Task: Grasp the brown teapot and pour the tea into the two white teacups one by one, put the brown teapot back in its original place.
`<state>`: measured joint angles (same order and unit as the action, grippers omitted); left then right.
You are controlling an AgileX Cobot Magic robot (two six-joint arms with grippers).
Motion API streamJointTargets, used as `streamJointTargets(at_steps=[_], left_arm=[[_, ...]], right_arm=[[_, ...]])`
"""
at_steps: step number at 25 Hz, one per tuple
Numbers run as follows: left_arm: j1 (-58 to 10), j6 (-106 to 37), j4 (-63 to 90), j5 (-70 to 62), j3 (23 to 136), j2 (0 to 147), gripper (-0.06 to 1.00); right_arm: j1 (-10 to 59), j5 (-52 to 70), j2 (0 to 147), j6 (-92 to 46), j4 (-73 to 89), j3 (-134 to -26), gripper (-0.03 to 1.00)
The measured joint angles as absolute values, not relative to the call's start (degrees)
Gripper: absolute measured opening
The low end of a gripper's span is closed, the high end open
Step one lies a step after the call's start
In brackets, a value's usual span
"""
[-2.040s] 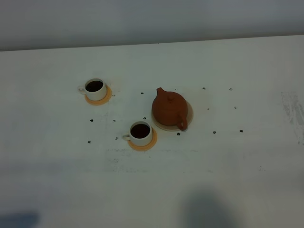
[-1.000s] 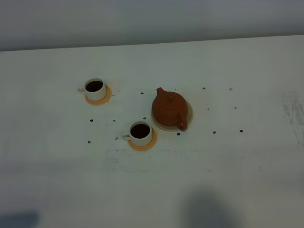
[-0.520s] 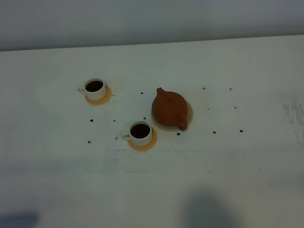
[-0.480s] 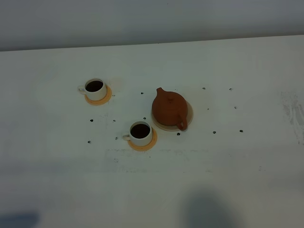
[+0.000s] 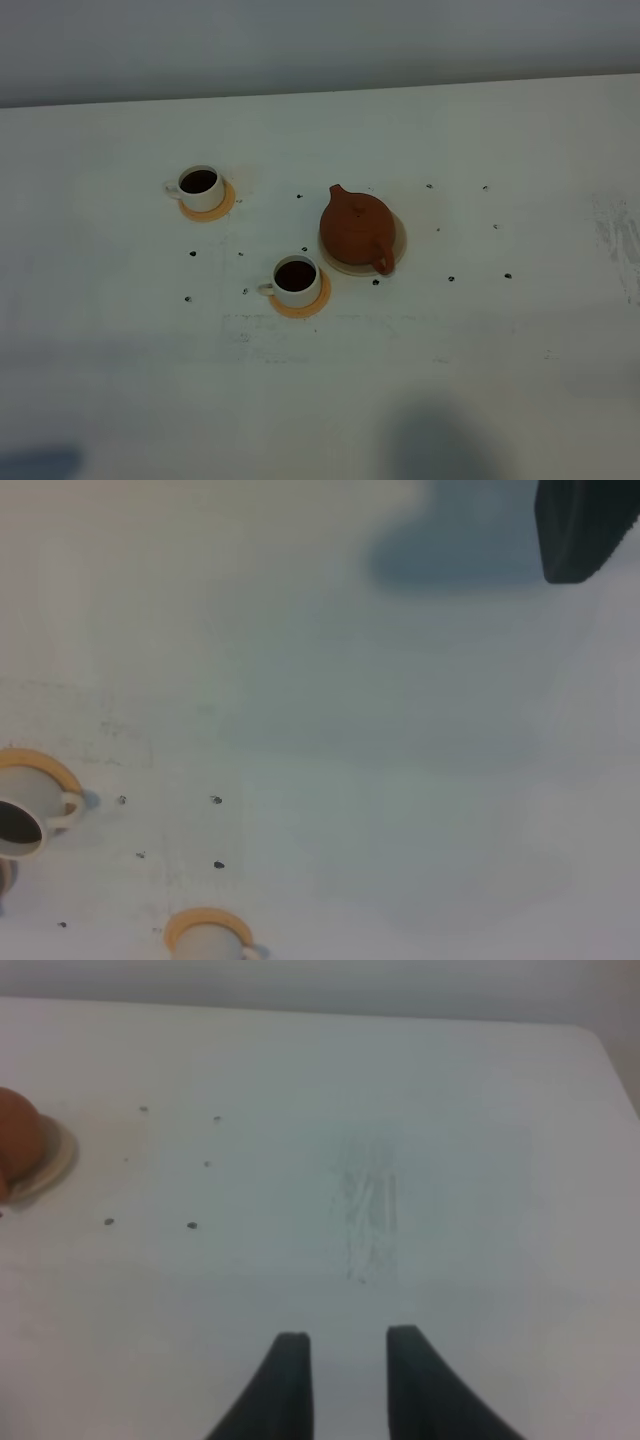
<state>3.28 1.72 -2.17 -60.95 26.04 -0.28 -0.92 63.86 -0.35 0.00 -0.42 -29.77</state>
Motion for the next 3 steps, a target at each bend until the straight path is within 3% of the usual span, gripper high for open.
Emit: streamJointTargets(at_steps=[3], left_arm=[[3.3, 1.7, -2.2, -61.0, 26.0, -0.3, 0.35]], right_arm=[[-0.9, 63.9, -0.3, 0.0, -0.4, -29.8, 0.18]])
